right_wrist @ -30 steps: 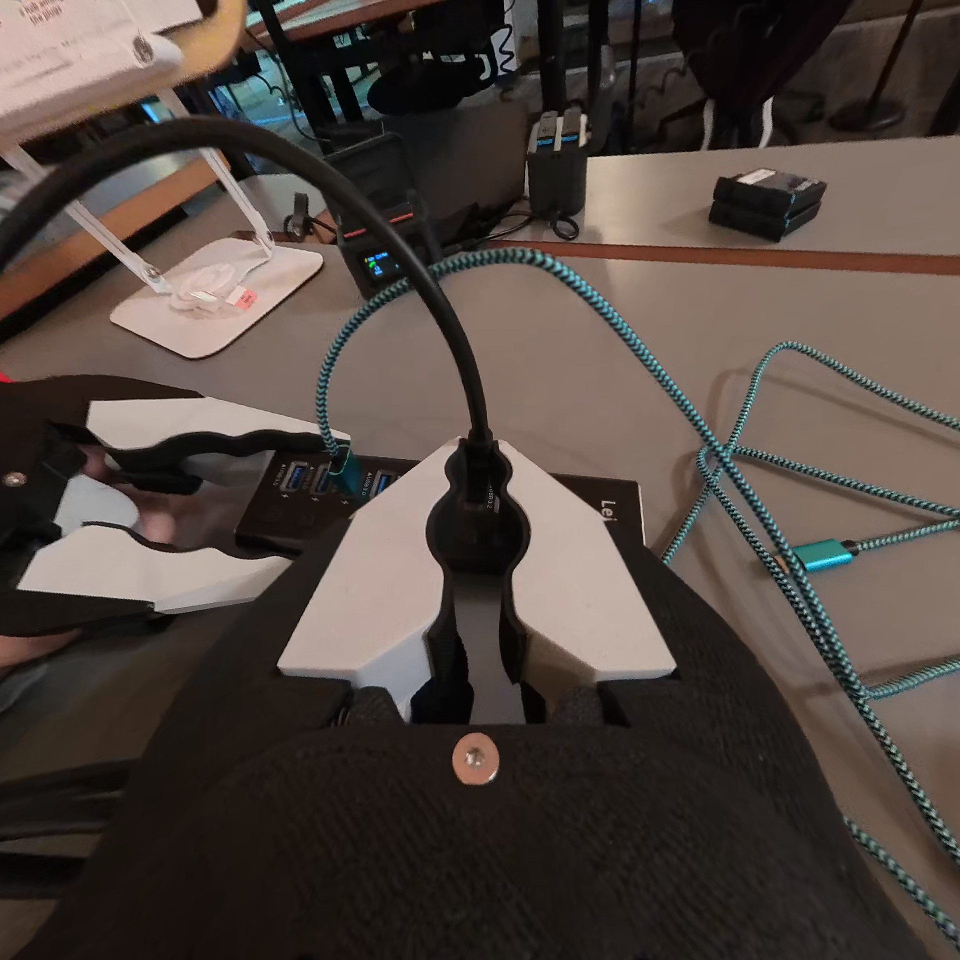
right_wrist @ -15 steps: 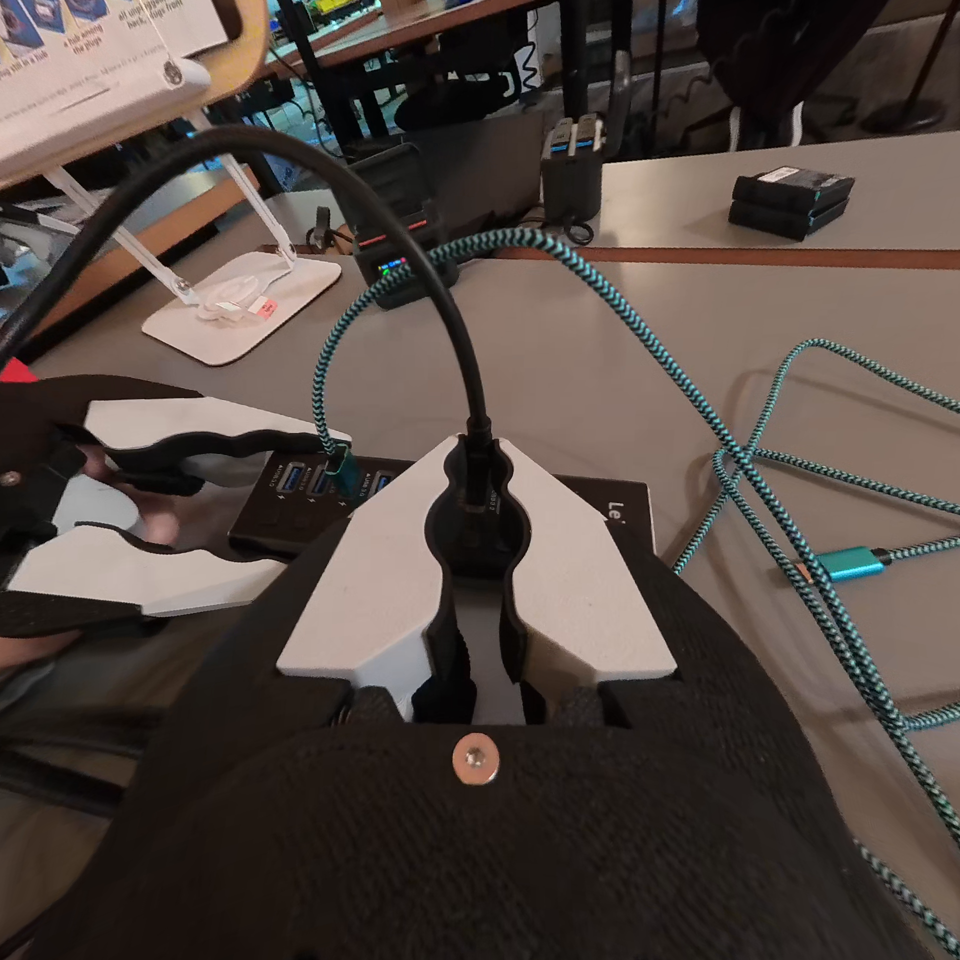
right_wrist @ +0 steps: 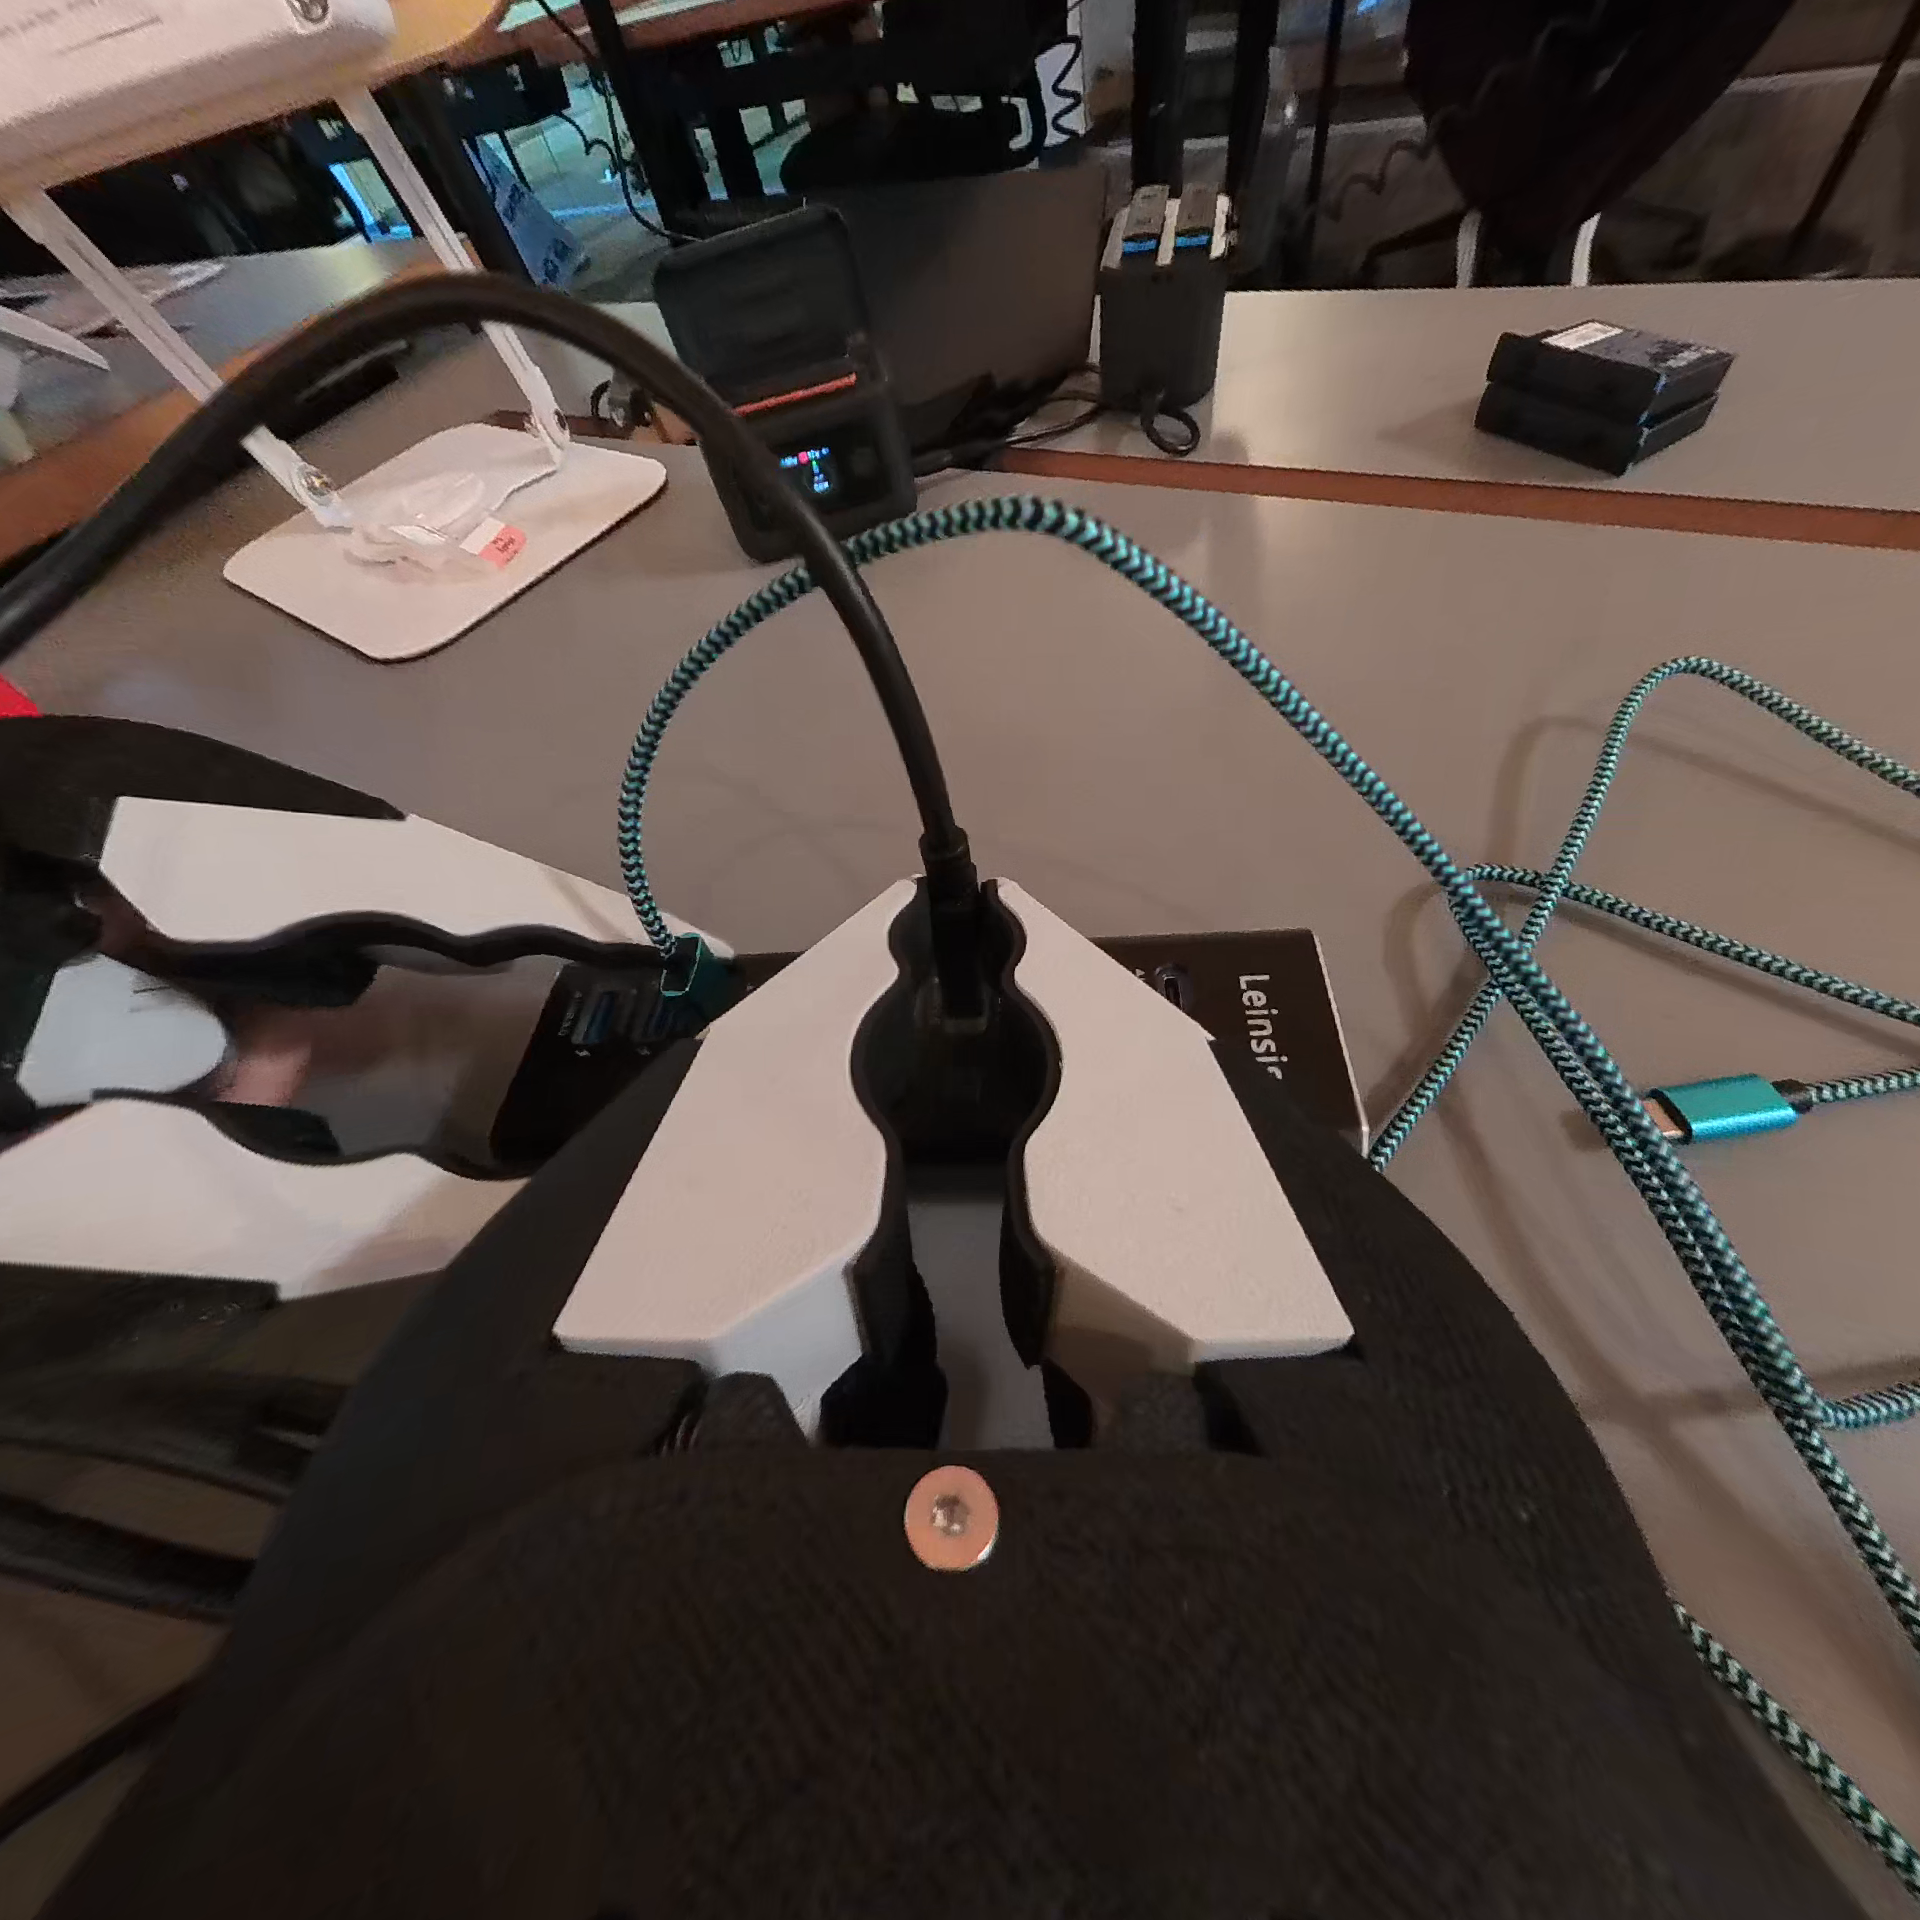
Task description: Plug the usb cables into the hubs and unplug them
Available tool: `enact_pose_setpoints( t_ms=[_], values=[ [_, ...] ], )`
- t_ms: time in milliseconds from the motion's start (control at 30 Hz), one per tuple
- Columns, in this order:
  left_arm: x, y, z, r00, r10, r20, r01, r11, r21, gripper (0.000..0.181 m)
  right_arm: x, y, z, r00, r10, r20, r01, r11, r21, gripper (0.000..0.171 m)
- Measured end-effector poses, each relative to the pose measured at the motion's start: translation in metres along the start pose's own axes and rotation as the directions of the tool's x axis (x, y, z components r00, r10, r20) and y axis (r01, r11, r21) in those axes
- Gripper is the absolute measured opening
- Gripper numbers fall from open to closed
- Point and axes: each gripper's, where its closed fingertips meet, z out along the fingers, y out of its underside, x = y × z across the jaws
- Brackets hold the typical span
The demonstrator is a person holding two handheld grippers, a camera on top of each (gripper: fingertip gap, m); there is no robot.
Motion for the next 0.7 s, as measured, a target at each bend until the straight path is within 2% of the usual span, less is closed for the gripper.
enact_pose_setpoints(
  t_ms=[133,200,267,433,500,633,700],
  values=[
    [-0.005,-0.010,-0.012,0.988,-0.144,-0.052,0.149,0.984,0.094,0.036,0.000,-0.007,-0.001,0.994,0.098,0.056,-0.102,0.993,0.056,0.007],
    [-0.008,-0.010,-0.016,0.980,-0.192,-0.059,0.197,0.975,0.106,0.040,0.001,-0.009,-0.002,0.982,0.166,0.086,-0.172,0.983,0.071,0.009],
    [-0.014,-0.007,-0.018,0.973,-0.229,-0.029,0.231,0.969,0.093,0.063,0.002,-0.011,-0.003,0.969,0.221,0.114,-0.231,0.969,0.084,0.009],
    [-0.016,-0.001,-0.014,0.937,-0.347,-0.047,0.349,0.935,0.056,0.096,0.006,-0.017,-0.007,0.943,0.297,0.148,-0.315,0.941,0.123,0.008],
    [-0.007,0.001,-0.006,0.931,-0.354,-0.088,0.358,0.933,0.035,0.095,0.005,-0.019,-0.008,0.930,0.326,0.169,-0.349,0.928,0.129,0.009],
    [-0.001,-0.009,0.000,0.965,-0.256,-0.060,0.260,0.964,0.062,0.065,0.004,-0.018,-0.007,0.932,0.327,0.159,-0.348,0.928,0.131,0.009],
    [-0.001,-0.008,0.001,0.966,-0.255,-0.053,0.258,0.965,0.056,0.065,0.005,-0.018,-0.007,0.929,0.335,0.159,-0.356,0.925,0.133,0.009]
  ],
)
